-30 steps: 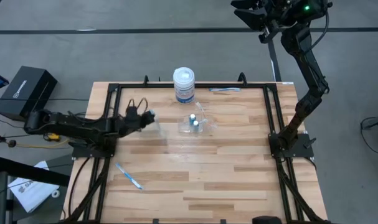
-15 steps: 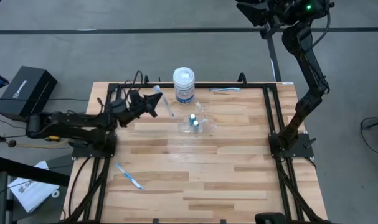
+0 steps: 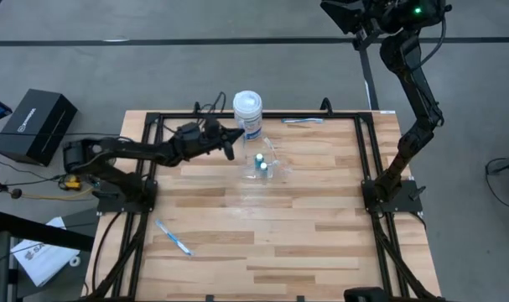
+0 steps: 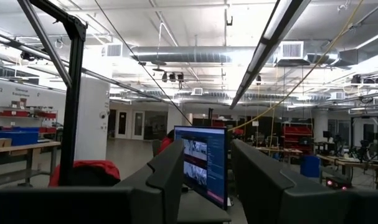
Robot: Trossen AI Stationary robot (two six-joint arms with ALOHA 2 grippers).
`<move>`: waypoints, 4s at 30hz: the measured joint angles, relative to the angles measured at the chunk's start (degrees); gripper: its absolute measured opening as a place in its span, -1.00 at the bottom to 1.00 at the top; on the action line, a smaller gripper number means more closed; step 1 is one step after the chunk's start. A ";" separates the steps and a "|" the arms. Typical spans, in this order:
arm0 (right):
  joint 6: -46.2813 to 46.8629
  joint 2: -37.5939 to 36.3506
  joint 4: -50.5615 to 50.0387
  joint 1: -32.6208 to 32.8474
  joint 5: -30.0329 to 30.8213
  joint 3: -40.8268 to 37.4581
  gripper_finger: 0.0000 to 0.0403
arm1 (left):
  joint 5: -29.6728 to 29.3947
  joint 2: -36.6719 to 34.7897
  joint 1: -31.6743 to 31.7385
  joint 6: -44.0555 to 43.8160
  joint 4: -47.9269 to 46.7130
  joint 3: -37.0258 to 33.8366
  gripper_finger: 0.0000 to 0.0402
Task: Pick & Place toothbrushing station
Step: Put the middle blue toothbrush into the transparent organizer, then put the bottom blue toothbrush into the transparent organizer
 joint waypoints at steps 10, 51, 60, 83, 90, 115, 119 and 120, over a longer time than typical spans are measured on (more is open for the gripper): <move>1.97 0.00 -0.01 0.00 0.00 0.00 -0.40 | 3.99 6.27 -1.58 3.36 1.32 0.47 -1.00; 2.99 0.00 -0.23 -0.02 -0.68 0.00 -0.40 | 10.18 6.72 -1.00 1.02 1.78 0.40 0.10; 2.72 0.00 -0.03 -0.02 -1.37 0.00 -0.40 | 6.75 -6.26 -0.35 0.32 -1.70 0.40 0.01; 0.85 0.00 -0.02 1.35 -5.72 0.00 -0.40 | 10.73 -32.99 -12.75 -27.80 -99.41 8.89 -0.15; -2.01 0.00 -0.01 2.27 -7.11 0.00 -0.40 | 6.01 -31.71 -22.01 -71.97 -97.92 8.53 -0.16; -5.18 0.44 -0.01 1.02 -9.44 -0.04 -0.40 | -14.34 -8.69 -43.80 -103.44 -88.96 13.60 -0.21; -4.68 0.44 0.25 1.09 -9.39 -0.04 -0.40 | -20.89 -8.84 -43.80 -101.08 -88.49 13.60 -0.21; -4.59 0.39 0.30 1.07 -8.83 -0.04 -0.40 | -22.41 -8.88 -43.80 -98.58 -87.71 13.58 -0.21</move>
